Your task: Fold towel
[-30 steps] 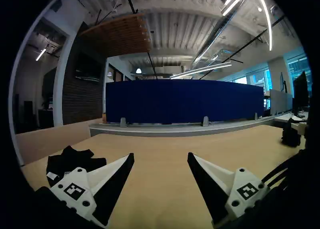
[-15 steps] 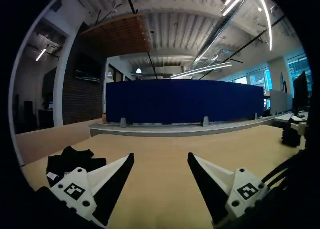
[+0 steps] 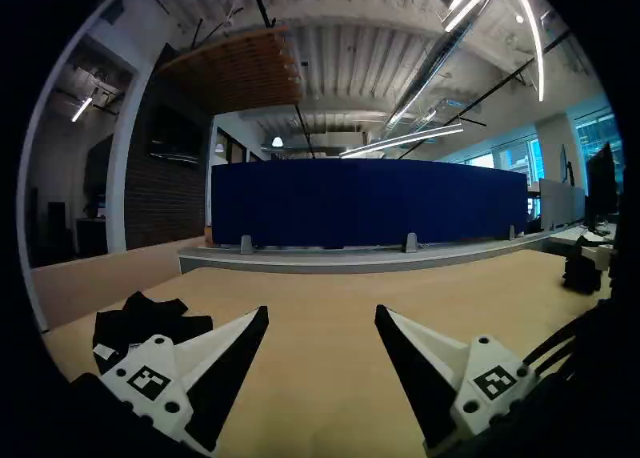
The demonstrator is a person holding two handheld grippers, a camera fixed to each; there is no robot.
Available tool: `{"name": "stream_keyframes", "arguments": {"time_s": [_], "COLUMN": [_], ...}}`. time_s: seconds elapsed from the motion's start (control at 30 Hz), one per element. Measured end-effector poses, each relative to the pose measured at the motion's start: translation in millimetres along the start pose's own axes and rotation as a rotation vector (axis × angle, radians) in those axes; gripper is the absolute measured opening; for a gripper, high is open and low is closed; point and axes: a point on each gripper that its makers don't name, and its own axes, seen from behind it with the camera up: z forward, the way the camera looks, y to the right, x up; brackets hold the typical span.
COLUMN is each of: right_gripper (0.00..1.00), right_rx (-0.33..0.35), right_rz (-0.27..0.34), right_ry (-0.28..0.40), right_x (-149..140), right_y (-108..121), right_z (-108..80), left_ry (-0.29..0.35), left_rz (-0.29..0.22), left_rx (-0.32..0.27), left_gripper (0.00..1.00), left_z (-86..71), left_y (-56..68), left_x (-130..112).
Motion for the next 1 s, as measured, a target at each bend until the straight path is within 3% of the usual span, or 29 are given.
{"name": "stream_keyframes", "arguments": {"time_s": [1.0], "right_gripper": [1.0], "right_rx": [0.001], "right_rz": [-0.001], "right_ry": [0.0], "right_x": [-2.7], "right_y": [0.3], "right_z": [-4.8], "left_ry": [-0.001], "left_rz": [0.0], "left_rx": [0.0], "left_gripper": [0.99], "left_z": [-3.6], "left_y": [0.3], "left_x": [1.2]}}
